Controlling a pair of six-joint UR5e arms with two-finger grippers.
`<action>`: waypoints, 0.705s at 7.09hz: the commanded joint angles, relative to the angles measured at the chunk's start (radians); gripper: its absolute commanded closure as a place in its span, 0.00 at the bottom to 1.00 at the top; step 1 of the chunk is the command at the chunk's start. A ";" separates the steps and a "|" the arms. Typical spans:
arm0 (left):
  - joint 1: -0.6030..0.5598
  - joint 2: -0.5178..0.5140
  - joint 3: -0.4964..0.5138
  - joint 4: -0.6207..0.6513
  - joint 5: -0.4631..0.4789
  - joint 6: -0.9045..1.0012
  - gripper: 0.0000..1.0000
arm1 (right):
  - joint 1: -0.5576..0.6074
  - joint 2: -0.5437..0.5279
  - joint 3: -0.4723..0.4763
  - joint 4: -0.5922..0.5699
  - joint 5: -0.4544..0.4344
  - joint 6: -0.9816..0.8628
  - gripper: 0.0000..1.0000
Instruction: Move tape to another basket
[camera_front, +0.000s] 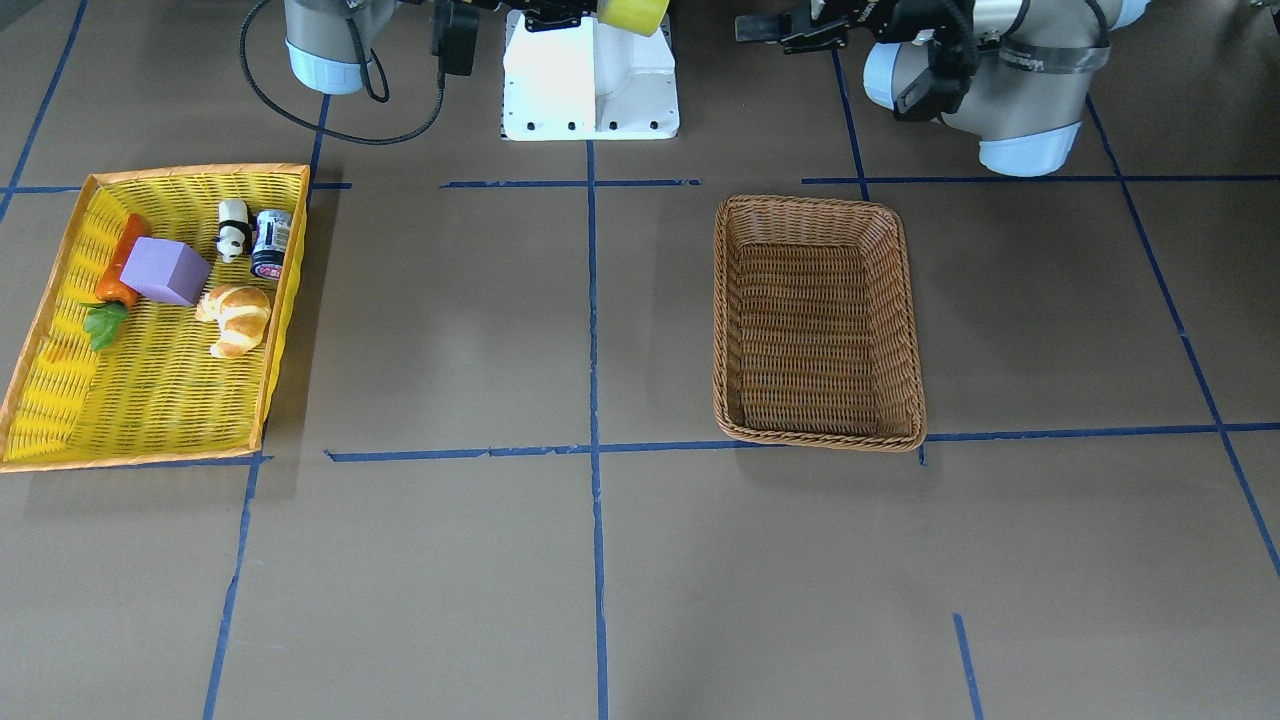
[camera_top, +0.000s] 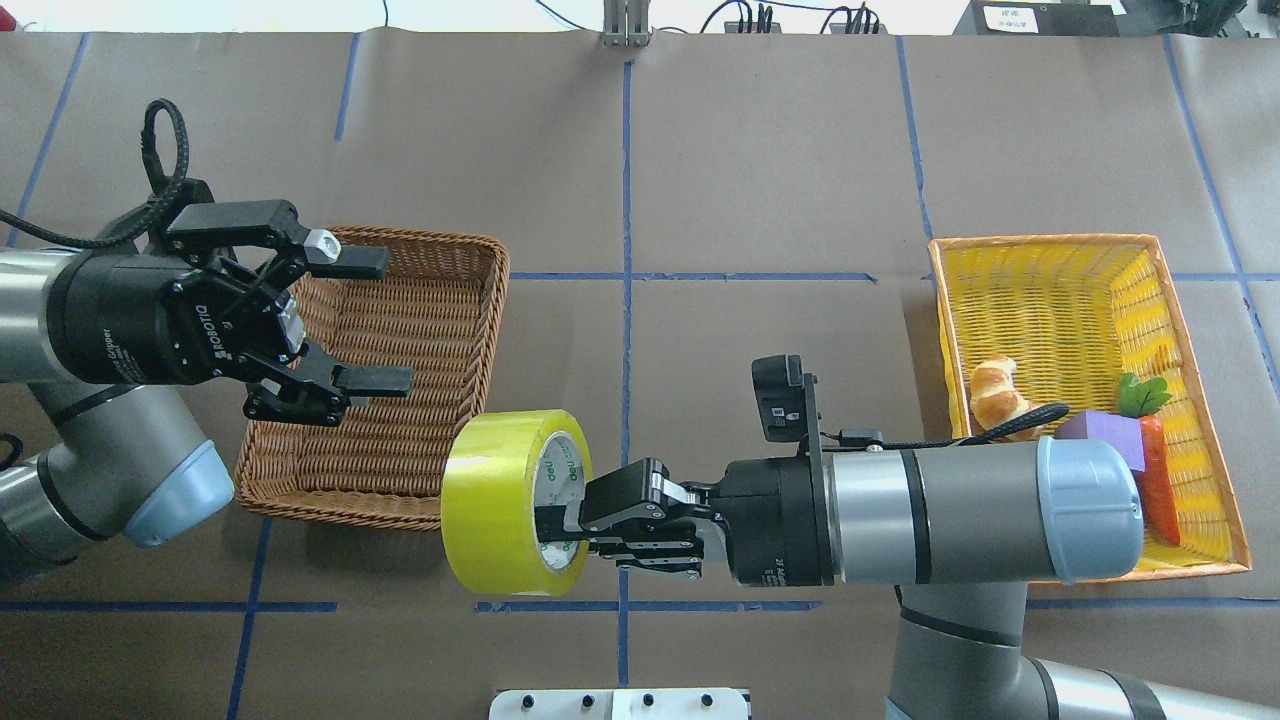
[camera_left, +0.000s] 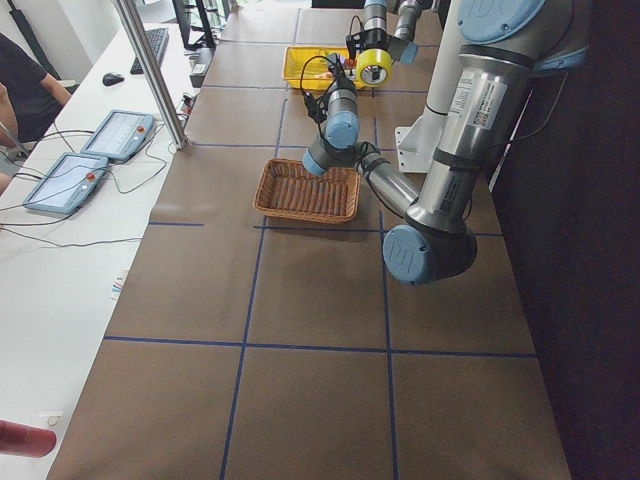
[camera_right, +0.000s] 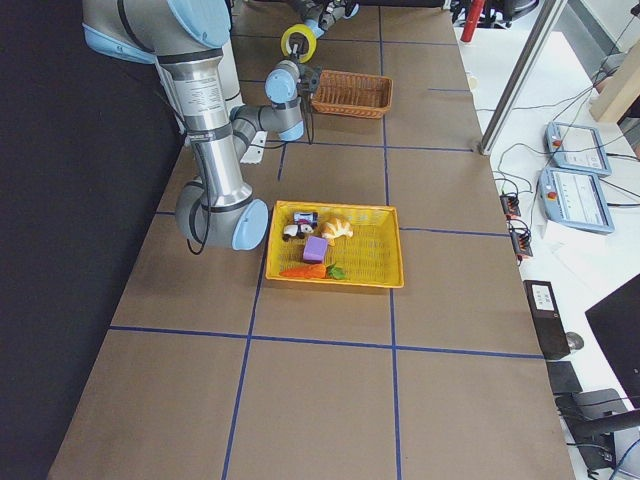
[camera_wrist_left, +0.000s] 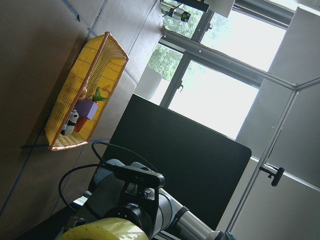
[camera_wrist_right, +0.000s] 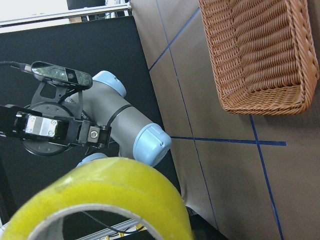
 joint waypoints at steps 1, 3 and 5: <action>0.052 -0.008 -0.013 0.004 0.008 0.001 0.00 | -0.003 0.003 0.001 0.001 -0.007 0.000 0.99; 0.094 -0.017 -0.019 0.006 0.008 -0.001 0.00 | -0.003 0.002 -0.004 0.000 -0.034 0.000 0.99; 0.132 -0.040 -0.019 0.009 0.011 -0.001 0.00 | -0.003 0.002 -0.004 0.000 -0.043 0.000 0.99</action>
